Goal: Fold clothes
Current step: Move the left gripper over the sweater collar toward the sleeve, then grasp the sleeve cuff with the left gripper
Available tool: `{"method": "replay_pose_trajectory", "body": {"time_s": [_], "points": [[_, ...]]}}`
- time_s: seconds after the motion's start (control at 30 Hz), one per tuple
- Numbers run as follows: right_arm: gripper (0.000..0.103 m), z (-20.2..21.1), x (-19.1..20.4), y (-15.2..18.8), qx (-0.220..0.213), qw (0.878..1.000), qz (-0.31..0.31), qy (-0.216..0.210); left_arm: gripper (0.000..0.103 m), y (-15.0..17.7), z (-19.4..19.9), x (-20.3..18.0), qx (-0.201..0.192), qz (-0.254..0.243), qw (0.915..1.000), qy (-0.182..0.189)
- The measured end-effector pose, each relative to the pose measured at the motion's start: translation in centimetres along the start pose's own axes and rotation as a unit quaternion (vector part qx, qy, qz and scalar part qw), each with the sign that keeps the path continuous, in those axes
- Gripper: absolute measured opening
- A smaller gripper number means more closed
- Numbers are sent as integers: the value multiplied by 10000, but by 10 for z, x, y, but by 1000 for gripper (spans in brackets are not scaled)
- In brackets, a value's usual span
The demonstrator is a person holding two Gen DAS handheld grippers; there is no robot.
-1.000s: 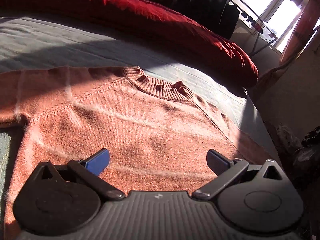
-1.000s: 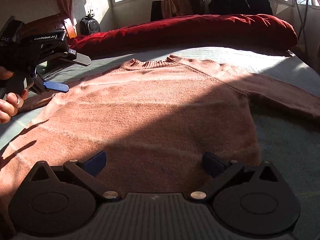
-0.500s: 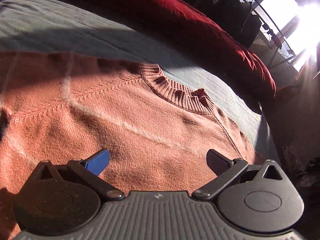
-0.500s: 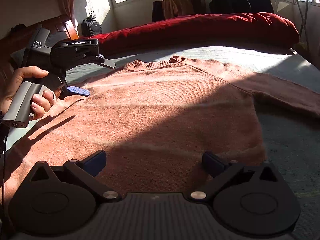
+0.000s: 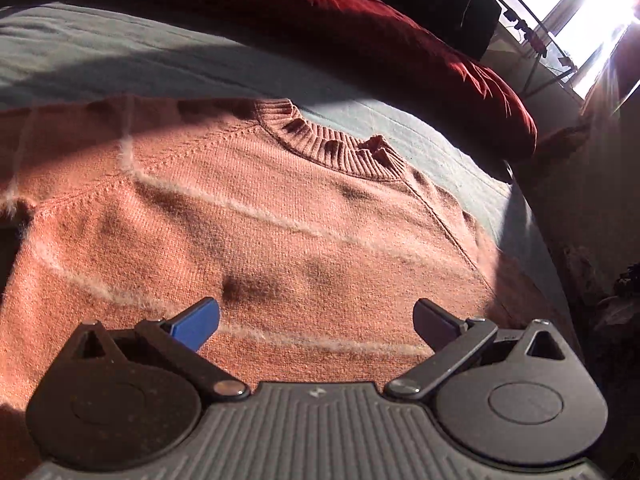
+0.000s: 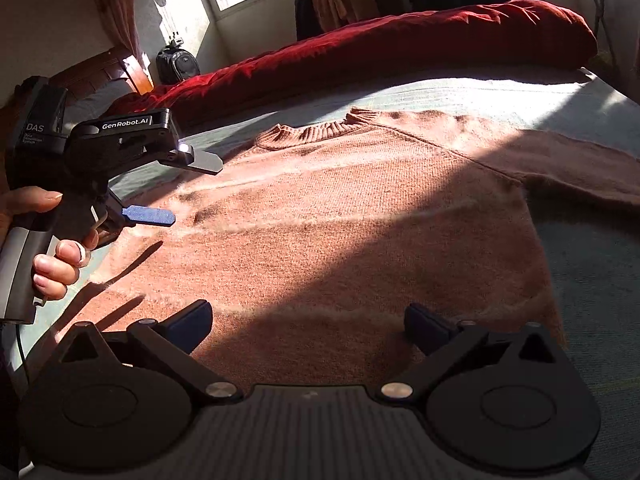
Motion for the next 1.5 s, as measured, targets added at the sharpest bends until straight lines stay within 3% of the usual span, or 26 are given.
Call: {"method": "replay_pose_trajectory", "body": {"time_s": [0.17,0.37,0.53,0.7,0.8,0.9,1.07,1.17,1.5], "points": [[103,-9,10,-12,-72,9967,-540,-604,102,-23,57,28,-539,95,9981,-298],[103,-29,33,-16,9,9962,-554,-673,101,-38,123,93,-1109,356,9913,-610],[103,-43,61,-17,52,9972,-205,-713,94,-39,149,166,-1318,915,9820,-996],[103,-54,90,-18,78,9968,201,-768,77,-25,154,252,-1300,1813,9660,-1304],[103,-57,103,-14,89,9938,306,-1068,64,-17,152,299,-1372,2402,9515,-1346],[103,-55,105,-13,-116,9933,328,-1100,53,-7,145,339,-1471,2936,9357,-1293],[103,-59,96,-18,-282,9920,15,-1229,46,12,121,393,-1494,3709,9083,-1230],[103,-65,89,-18,-305,9927,-124,-1162,42,23,109,417,-1695,4155,8886,-948],[103,-80,96,-9,-273,9948,165,-968,41,4,95,445,-2140,4278,8742,-831]]}}
Point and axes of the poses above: each gripper's, at about its wrist camera, not at the fingertips, and z roughly against the way its jaws point, x to its left, y to its underside, the point moved 3 cm from there along -z, roughly the way its jaws point, and after that the axes turned 7 degrees about -y, right-handed, at the moved point
